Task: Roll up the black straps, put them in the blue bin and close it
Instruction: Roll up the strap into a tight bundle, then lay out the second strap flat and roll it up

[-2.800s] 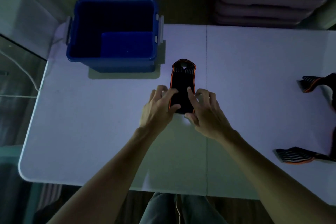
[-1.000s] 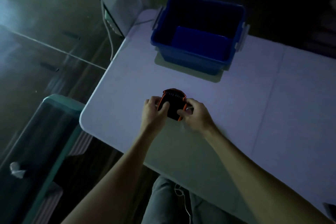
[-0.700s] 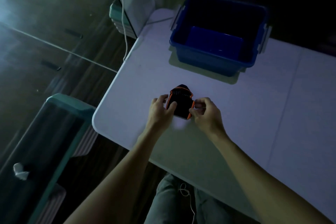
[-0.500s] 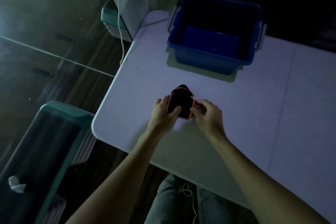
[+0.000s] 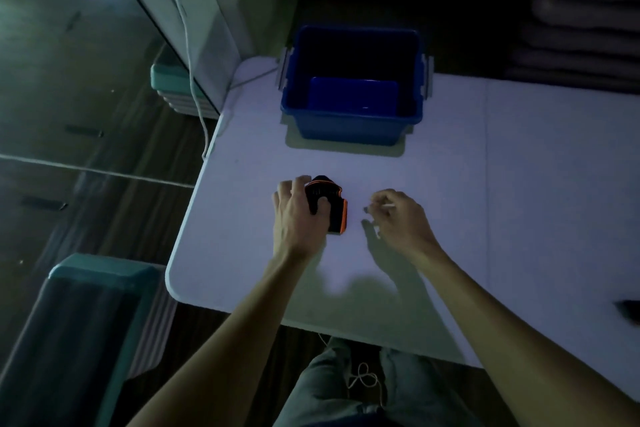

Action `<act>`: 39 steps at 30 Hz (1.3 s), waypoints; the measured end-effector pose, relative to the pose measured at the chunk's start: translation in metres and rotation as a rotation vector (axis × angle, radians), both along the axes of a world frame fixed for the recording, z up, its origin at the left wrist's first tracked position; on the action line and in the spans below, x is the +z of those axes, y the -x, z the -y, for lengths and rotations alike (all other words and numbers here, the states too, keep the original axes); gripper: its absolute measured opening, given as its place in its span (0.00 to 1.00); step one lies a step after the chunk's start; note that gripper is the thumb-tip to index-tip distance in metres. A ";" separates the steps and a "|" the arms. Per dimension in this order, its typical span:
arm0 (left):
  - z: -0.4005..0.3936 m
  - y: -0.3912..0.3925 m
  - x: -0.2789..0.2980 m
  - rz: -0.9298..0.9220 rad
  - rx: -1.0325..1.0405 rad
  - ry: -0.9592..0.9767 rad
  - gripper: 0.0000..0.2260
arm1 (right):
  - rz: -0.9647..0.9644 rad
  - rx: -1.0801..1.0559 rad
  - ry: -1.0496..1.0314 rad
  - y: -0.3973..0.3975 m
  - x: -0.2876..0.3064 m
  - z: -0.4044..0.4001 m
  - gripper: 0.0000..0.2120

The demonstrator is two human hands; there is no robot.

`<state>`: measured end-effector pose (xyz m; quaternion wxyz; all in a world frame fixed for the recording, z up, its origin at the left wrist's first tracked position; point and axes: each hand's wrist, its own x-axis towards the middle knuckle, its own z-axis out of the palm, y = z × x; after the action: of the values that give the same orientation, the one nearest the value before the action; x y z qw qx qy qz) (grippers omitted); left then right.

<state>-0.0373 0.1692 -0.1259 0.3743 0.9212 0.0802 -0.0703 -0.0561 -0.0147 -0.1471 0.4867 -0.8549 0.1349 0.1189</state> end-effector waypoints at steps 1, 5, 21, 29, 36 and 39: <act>0.008 0.000 0.005 0.023 -0.045 0.002 0.16 | 0.011 -0.013 -0.012 0.004 0.007 0.008 0.04; 0.059 0.000 0.016 0.044 -0.240 -0.020 0.13 | 0.093 -0.174 0.000 0.033 0.034 0.057 0.06; 0.380 0.010 0.021 -0.254 -0.844 0.056 0.04 | 0.178 -0.695 0.260 0.159 0.057 0.370 0.07; 0.538 0.007 0.004 -0.350 -0.711 0.058 0.25 | -0.041 -0.401 0.741 0.150 0.030 0.512 0.18; 0.597 -0.012 -0.032 -0.401 -0.644 -0.067 0.29 | -0.157 -0.067 0.959 0.114 0.006 0.557 0.12; 0.603 -0.019 -0.038 -0.375 -0.547 -0.006 0.13 | -0.076 -0.137 0.871 0.100 0.010 0.569 0.10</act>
<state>-0.0181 -0.4335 -0.1636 0.3177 0.8806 -0.1025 -0.3363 -0.1561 -0.5835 -0.1370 0.0825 -0.9644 0.2465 0.0498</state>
